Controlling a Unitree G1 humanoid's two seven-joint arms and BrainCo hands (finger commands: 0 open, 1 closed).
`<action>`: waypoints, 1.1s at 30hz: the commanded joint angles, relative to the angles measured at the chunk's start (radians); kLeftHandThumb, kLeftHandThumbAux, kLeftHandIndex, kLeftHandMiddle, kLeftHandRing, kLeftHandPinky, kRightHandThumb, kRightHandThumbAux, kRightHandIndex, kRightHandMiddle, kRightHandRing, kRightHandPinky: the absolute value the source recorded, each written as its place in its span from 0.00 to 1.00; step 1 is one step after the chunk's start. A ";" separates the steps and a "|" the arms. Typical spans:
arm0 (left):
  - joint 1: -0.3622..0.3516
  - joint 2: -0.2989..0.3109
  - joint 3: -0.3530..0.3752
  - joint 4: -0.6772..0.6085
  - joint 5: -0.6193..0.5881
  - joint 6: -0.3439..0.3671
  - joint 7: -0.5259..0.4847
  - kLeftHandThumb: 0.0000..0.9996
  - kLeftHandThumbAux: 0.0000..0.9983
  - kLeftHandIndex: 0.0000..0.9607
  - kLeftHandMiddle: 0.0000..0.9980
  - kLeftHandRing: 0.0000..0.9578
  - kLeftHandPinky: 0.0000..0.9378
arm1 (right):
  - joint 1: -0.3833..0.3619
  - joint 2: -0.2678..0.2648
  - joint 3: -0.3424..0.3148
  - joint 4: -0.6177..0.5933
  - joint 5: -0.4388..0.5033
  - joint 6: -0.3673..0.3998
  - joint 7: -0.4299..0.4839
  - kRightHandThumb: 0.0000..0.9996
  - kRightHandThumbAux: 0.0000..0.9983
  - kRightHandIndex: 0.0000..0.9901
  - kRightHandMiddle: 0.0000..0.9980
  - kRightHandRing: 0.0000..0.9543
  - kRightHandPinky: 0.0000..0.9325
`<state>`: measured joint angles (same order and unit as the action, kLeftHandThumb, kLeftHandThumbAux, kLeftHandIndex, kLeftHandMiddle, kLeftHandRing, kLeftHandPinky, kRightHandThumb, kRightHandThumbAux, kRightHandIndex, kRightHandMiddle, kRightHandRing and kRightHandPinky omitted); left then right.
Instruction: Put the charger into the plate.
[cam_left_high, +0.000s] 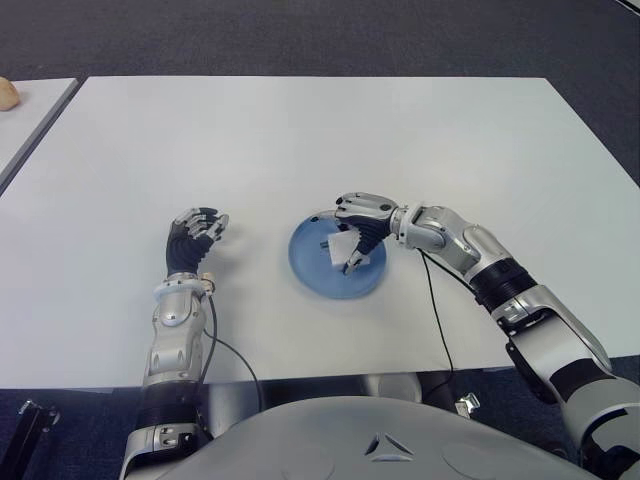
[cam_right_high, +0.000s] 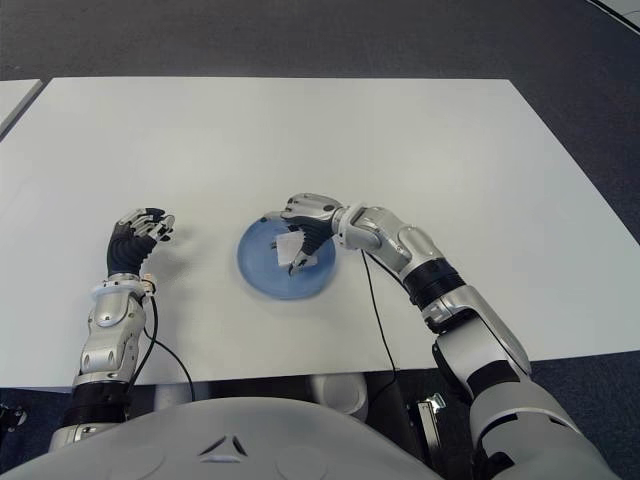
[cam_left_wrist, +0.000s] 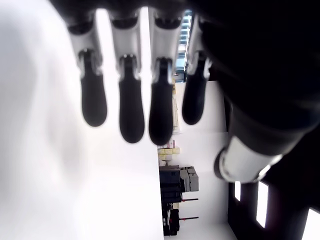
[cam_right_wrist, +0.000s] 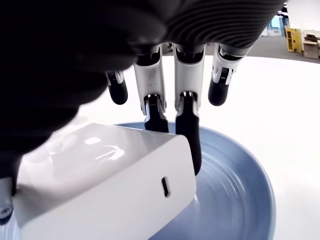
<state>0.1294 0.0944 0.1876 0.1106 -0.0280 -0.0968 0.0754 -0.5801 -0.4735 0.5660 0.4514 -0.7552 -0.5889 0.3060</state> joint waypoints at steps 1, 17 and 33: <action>-0.009 0.004 0.001 0.021 0.007 -0.004 0.001 0.70 0.72 0.45 0.52 0.55 0.54 | -0.021 -0.010 -0.010 0.006 0.030 -0.020 0.026 0.00 0.42 0.00 0.00 0.00 0.00; -0.020 0.000 0.006 0.050 -0.002 -0.028 0.000 0.70 0.72 0.45 0.52 0.54 0.54 | -0.073 -0.012 -0.022 0.027 0.081 -0.083 0.052 0.00 0.32 0.00 0.00 0.00 0.00; -0.031 -0.002 0.004 0.084 0.000 -0.064 0.002 0.70 0.72 0.45 0.53 0.56 0.55 | -0.197 0.043 -0.089 0.044 0.107 -0.015 0.031 0.00 0.29 0.00 0.00 0.00 0.00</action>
<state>0.0988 0.0940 0.1880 0.1698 -0.0284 -0.1571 0.0755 -0.7393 -0.4403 0.5000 0.4864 -0.6593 -0.6302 0.3514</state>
